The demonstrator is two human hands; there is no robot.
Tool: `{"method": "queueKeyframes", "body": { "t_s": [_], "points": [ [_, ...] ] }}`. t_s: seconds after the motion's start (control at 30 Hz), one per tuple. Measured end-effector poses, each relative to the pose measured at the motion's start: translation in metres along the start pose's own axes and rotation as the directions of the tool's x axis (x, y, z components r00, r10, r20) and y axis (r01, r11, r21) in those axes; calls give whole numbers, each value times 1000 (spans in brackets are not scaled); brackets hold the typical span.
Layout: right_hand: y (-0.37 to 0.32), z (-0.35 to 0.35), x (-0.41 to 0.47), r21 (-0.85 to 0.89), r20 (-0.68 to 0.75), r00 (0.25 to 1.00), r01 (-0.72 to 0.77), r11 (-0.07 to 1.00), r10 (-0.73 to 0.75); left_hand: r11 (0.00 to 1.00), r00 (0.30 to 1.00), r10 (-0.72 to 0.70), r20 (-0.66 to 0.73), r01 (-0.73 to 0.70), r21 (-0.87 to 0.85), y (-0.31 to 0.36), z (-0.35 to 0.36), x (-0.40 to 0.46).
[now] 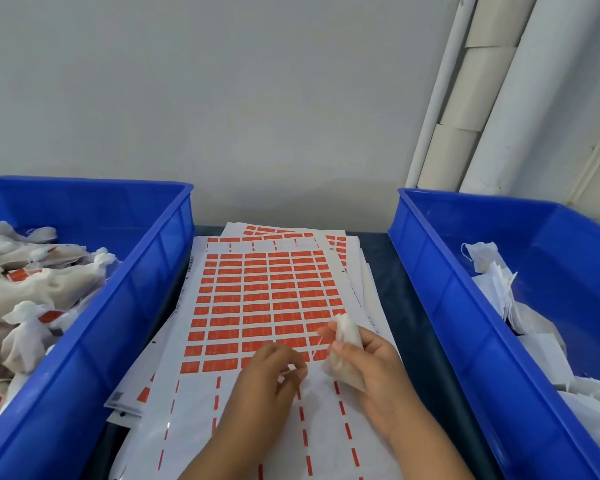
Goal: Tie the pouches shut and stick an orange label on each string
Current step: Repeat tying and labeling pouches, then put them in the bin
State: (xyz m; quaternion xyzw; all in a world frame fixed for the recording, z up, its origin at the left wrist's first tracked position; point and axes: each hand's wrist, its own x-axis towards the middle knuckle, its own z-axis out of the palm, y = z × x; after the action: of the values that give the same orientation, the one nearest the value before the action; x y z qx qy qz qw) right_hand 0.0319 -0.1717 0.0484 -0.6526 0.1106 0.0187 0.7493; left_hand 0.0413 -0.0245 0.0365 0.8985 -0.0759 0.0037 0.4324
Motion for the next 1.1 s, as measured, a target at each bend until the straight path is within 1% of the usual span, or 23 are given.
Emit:
{"method": "queueKeyframes", "body": {
  "t_s": [0.03, 0.07, 0.13, 0.2, 0.33, 0.5, 0.6, 0.7, 0.77, 0.83, 1.0, 1.03, 1.1],
  "points": [
    [2, 1, 0, -121, -35, 999, 24, 992, -28, 998, 998, 54, 28, -54, 7, 0, 1, -2],
    [4, 1, 0, -226, -38, 997, 57, 972, -67, 995, 995, 97, 35, -97, 6, 1, 1, -3],
    [7, 3, -2, -377, 31, 990, 140, 916, -139, 987, 987, 160, 19, -160, -2, 1, 0, -5],
    [9, 7, -3, -476, 113, 977, 213, 853, -180, 979, 979, 202, -29, -203, -25, 1, -1, -6],
    [13, 10, -3, -539, 256, 947, 306, 785, -193, 967, 962, 247, -112, -252, -30, 0, -3, -9],
    [12, 10, -4, -540, 374, 912, 360, 761, -166, 967, 963, 235, -131, -246, -71, -1, -2, -8],
    [11, 10, -5, -540, 378, 913, 354, 763, -156, 975, 972, 183, -149, -199, -101, -1, -1, -9],
    [12, 13, -8, -541, 364, 913, 370, 755, -187, 962, 987, 27, -159, -69, -264, 0, -3, -8],
    [12, 15, -8, -552, 333, 917, 380, 742, -221, 921, 989, -73, -131, 16, -388, 0, -4, -7],
    [13, 16, -7, -558, 295, 918, 391, 732, -265, 868, 985, -138, -101, 71, -491, 0, -4, -6],
    [16, 17, -7, -577, 242, 901, 433, 693, -361, 738, 964, -265, -26, 185, -650, -1, -5, -2],
    [17, 17, -8, -568, 231, 900, 433, 700, -370, 713, 958, -285, -7, 208, -669, -2, -6, -2],
    [17, 17, -8, -498, 201, 910, 414, 762, -363, 695, 951, -309, 19, 239, -678, -4, -6, -1]
  ]
}}
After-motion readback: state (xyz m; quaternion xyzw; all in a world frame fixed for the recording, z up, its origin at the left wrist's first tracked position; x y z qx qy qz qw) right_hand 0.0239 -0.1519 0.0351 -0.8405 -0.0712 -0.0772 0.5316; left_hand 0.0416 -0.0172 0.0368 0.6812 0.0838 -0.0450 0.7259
